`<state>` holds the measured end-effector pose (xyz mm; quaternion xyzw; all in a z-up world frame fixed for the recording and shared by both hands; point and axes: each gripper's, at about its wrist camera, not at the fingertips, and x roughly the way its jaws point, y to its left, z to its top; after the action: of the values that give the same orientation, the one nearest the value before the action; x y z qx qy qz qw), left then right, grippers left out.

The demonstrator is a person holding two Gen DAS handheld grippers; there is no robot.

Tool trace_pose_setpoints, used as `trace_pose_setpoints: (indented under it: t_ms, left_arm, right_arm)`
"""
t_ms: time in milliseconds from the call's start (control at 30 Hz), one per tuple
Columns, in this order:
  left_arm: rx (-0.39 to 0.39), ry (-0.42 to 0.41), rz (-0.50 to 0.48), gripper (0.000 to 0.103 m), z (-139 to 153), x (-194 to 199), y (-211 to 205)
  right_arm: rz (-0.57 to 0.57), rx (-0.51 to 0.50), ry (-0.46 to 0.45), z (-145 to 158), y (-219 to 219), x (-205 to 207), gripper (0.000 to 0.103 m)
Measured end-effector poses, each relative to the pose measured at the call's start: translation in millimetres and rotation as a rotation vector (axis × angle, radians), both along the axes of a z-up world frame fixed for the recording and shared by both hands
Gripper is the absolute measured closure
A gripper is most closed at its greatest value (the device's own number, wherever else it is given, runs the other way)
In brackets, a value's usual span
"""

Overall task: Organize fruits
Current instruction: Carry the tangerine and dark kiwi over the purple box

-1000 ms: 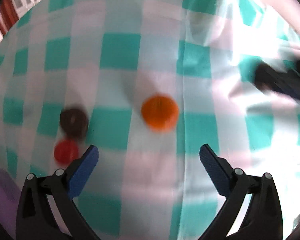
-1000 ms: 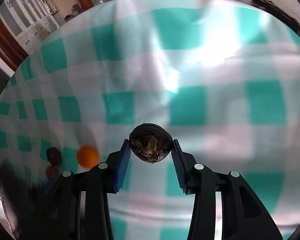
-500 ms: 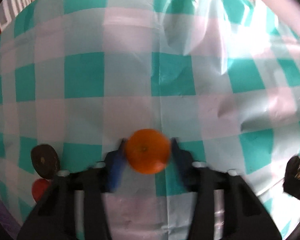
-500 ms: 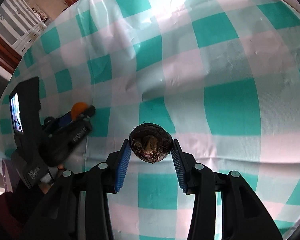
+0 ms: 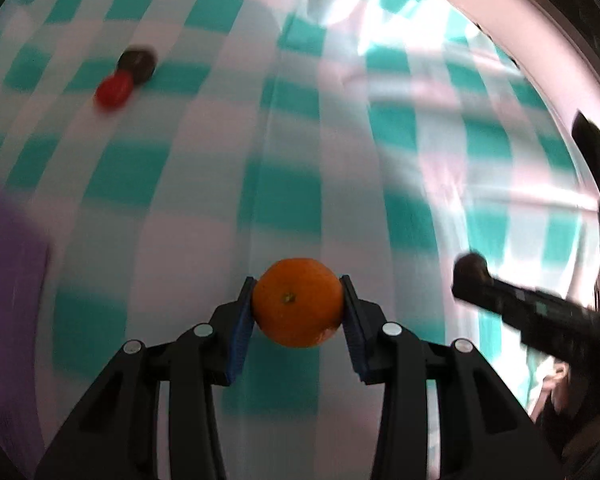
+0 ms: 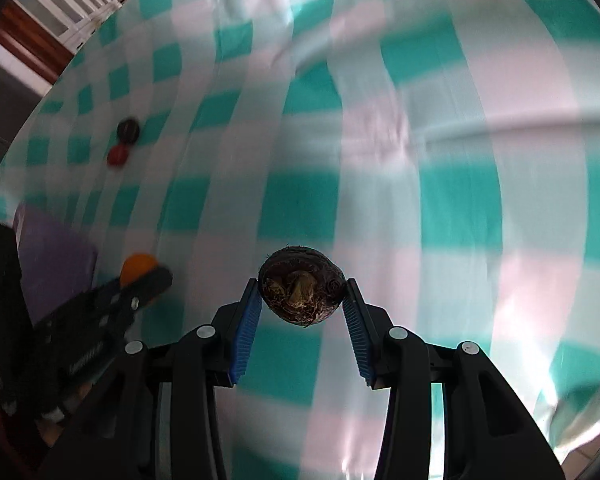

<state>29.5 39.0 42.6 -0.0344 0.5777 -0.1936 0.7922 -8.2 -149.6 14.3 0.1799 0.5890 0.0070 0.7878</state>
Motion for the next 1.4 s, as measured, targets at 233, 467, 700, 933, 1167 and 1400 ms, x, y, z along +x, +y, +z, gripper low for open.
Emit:
trace_pose_setpoints:
  t_ms: [233, 467, 700, 933, 1167, 1400]
  left_arm:
    - [0.073, 0.005, 0.014, 0.062, 2, -89, 19]
    - [0.153, -0.141, -0.001, 0.062, 49, -120, 9]
    - [0.236, -0.293, 0.060, 0.062, 107, -138, 24]
    - [0.326, -0.349, 0.141, 0.062, 141, -137, 62]
    - [0.375, -0.322, 0.175, 0.062, 144, -123, 118]
    - [0.395, -0.276, 0.194, 0.062, 140, -103, 191]
  right_arm:
    - [0.066, 0.030, 0.062, 0, -1, -61, 0.061]
    - [0.172, 0.016, -0.037, 43, 11, -88, 0.061]
    - [0.238, 0.037, -0.120, 74, 29, -77, 0.061]
    - [0.335, 0.053, -0.185, 104, 67, -66, 0.061]
    - [0.406, 0.079, -0.239, 128, 121, -43, 0.061]
    - [0.491, 0.114, -0.263, 141, 205, -13, 0.061]
